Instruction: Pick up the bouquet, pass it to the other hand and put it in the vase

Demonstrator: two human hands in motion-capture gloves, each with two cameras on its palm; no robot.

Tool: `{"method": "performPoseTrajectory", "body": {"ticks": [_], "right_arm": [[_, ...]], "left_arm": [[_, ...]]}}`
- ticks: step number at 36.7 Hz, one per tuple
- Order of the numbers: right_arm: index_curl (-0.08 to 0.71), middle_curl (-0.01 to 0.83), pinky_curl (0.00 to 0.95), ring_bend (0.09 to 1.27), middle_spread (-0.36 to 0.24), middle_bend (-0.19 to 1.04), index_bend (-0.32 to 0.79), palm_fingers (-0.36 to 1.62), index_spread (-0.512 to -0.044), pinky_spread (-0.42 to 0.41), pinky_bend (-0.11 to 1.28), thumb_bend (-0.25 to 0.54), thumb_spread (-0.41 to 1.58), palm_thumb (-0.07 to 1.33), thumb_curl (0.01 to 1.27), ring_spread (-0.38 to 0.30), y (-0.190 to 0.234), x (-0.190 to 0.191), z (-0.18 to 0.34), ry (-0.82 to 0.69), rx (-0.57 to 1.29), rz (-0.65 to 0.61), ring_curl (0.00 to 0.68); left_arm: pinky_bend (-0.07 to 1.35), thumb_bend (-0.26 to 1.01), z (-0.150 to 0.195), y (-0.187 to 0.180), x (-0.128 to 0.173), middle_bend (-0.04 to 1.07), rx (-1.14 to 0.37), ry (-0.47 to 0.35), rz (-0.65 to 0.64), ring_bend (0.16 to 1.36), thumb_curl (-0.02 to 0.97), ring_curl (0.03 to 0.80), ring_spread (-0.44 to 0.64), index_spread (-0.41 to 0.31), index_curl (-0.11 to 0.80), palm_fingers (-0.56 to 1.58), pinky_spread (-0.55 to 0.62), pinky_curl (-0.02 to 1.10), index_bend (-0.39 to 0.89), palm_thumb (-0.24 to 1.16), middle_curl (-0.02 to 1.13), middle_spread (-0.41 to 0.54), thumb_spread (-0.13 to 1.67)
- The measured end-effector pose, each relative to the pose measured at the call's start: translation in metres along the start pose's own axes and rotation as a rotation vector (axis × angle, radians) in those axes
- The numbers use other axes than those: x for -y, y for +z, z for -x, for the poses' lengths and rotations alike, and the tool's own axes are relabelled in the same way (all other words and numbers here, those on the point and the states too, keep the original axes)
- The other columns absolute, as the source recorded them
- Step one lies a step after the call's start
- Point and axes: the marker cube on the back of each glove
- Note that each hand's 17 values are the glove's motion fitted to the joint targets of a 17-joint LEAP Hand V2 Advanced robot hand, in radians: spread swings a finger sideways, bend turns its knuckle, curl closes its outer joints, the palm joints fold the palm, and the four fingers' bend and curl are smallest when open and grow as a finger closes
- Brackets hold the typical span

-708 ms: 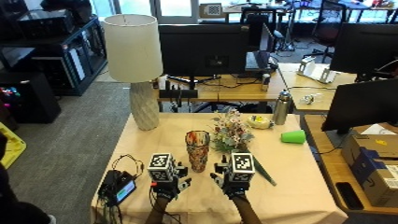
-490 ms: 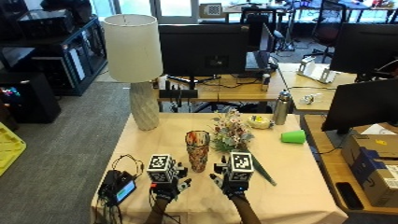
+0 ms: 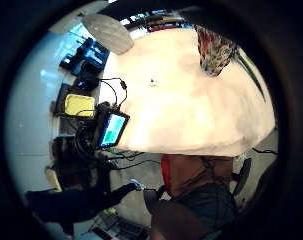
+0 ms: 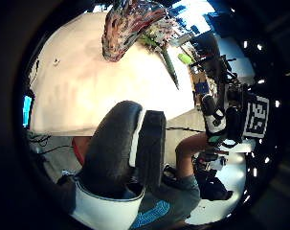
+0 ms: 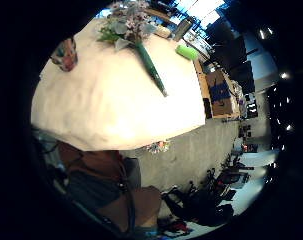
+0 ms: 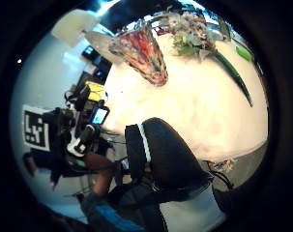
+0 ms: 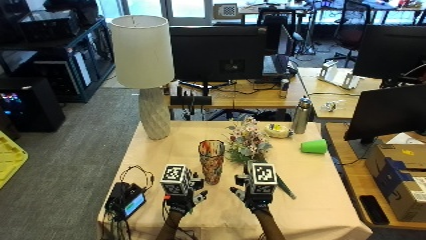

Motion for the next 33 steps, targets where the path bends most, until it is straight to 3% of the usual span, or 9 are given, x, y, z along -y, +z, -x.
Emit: {"method": "performPoseTrajectory", "body": {"ticks": [10,18,23,29,33], "right_arm": [[0.213,0.23,0.32,0.21,0.006,0.13,0.12,-0.06,-0.405,0.305,0.55,-0.013,1.12,0.29,0.23,0.175,0.009,0.035,-0.076,0.091,-0.013,-0.021,0.174],[0.193,0.203,0.345,0.19,0.022,0.12,0.09,-0.16,-0.413,0.304,0.63,-0.024,1.09,0.3,0.25,0.187,0.051,0.077,-0.151,0.222,0.007,0.048,0.174],[0.178,0.194,0.353,0.2,0.033,0.13,0.09,-0.17,-0.41,0.302,0.65,-0.022,1.07,0.3,0.25,0.191,0.104,0.107,-0.187,0.28,0.055,0.098,0.183],[0.157,0.194,0.353,0.21,0.05,0.15,0.07,-0.18,-0.406,0.302,0.65,-0.01,1.04,0.36,0.28,0.199,0.102,0.099,-0.158,0.186,0.392,0.202,0.195],[0.142,0.19,0.356,0.21,0.054,0.14,0.06,-0.2,-0.399,0.303,0.66,-0.007,1.04,0.4,0.29,0.198,0.123,0.092,-0.175,0.366,0.271,0.319,0.202]], "left_arm": [[0.28,-0.02,0.007,0.004,0.007,0.19,-0.016,0.004,-0.054,0.49,0.203,0.205,0.42,-0.092,0.268,0.22,0.52,0.24,0.16,0.06,0.26,0.138,1.08],[0.28,-0.02,0.004,-0.006,-0.001,0.19,-0.028,0.005,-0.059,0.49,0.22,0.216,0.42,-0.092,0.285,0.22,0.52,0.25,0.16,0.05,0.28,0.136,1.09],[0.27,-0.02,0.009,0.001,0.007,0.19,-0.024,0.005,-0.074,0.49,0.229,0.222,0.42,-0.092,0.293,0.22,0.52,0.26,0.16,0.05,0.29,0.136,1.09],[0.28,-0.02,0.014,0.005,0.006,0.19,-0.028,-0.008,-0.055,0.49,0.238,0.227,0.42,-0.092,0.299,0.22,0.52,0.28,0.15,0.05,0.3,0.136,1.09],[0.28,-0.02,0.016,0.008,0.008,0.19,-0.032,-0.009,-0.061,0.49,0.243,0.231,0.42,-0.092,0.303,0.21,0.52,0.28,0.15,0.04,0.3,0.136,1.09]]}}
